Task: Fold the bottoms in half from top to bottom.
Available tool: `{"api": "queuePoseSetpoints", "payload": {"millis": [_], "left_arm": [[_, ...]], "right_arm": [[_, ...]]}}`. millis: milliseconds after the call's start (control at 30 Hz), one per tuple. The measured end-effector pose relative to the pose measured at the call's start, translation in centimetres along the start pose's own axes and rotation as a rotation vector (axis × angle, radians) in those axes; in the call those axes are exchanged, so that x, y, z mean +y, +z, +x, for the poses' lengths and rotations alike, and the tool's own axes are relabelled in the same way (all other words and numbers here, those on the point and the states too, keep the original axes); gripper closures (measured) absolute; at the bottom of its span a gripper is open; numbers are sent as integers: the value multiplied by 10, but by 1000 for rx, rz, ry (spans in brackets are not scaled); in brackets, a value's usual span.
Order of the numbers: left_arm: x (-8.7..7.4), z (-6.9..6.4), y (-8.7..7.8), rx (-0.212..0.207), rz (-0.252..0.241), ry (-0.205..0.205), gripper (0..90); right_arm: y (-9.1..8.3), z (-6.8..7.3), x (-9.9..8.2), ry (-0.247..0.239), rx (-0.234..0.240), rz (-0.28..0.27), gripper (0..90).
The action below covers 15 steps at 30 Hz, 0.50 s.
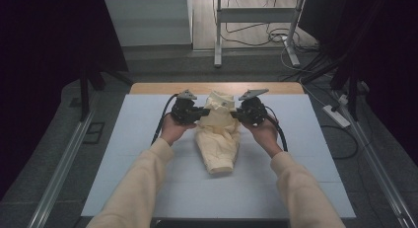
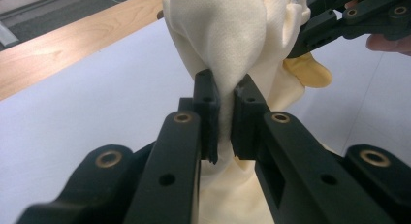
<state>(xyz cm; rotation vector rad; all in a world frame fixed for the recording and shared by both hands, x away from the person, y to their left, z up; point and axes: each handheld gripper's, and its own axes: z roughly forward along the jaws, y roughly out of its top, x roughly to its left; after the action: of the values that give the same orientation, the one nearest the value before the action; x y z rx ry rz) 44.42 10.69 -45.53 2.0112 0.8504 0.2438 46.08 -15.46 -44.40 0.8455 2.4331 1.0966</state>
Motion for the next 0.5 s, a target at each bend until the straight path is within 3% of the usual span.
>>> {"api": "queuePoseSetpoints", "payload": {"millis": [500], "left_arm": [[-17,-7,-1,-20,24,2,823]], "right_arm": [[-1,10,-16,-4,34,5,778]]}}
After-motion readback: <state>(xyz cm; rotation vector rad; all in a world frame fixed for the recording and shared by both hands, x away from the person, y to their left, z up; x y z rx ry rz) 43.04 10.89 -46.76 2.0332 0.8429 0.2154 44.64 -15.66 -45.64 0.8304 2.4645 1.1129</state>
